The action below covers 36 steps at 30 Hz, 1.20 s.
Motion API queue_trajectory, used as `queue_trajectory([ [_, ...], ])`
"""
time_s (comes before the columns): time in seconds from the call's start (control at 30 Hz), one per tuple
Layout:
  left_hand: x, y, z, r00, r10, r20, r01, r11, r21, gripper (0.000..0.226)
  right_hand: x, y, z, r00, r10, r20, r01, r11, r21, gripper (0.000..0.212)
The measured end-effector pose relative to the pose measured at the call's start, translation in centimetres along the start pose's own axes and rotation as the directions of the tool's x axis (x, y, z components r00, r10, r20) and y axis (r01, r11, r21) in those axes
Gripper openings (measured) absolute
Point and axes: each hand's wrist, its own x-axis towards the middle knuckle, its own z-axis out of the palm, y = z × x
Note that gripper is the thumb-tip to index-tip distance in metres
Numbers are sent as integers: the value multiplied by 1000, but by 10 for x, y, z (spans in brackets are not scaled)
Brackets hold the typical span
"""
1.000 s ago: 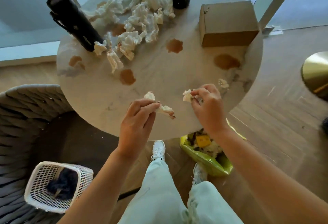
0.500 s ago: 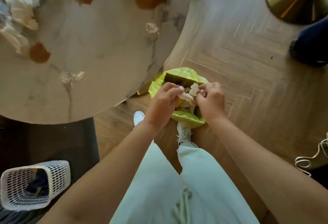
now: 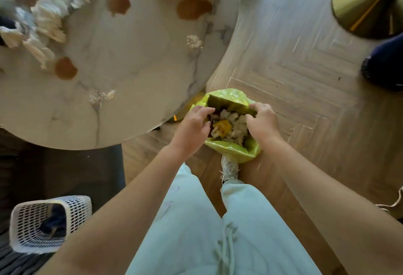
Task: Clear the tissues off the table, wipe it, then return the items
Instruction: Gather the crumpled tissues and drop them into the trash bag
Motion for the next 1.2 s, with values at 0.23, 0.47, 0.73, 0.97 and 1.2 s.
queue_trajectory([
  [0.23, -21, -4, -72, 955, -51, -291, 15, 992, -123, 30, -15, -102, 5, 906, -396, -149, 404, 914, 27, 20],
  [0.47, -21, -57, -177, 849, -193, -491, 133, 979, -155, 29, -13, -245, 34, 762, -629, -154, 644, 761, 77, 23],
  [0.73, 7, -165, -274, 705, -358, -612, 397, 914, -78, 32, 20, -359, 121, 716, -695, 70, 695, 718, 21, 24],
  [0.97, 52, -224, -301, 622, -530, -576, 542, 823, -172, 55, 45, -417, 197, 724, -647, 241, 676, 734, -62, 34],
  [1.2, 65, -246, -306, 681, -544, -490, 537, 826, -171, 51, 63, -436, 244, 808, -538, 240, 586, 777, -231, 35],
])
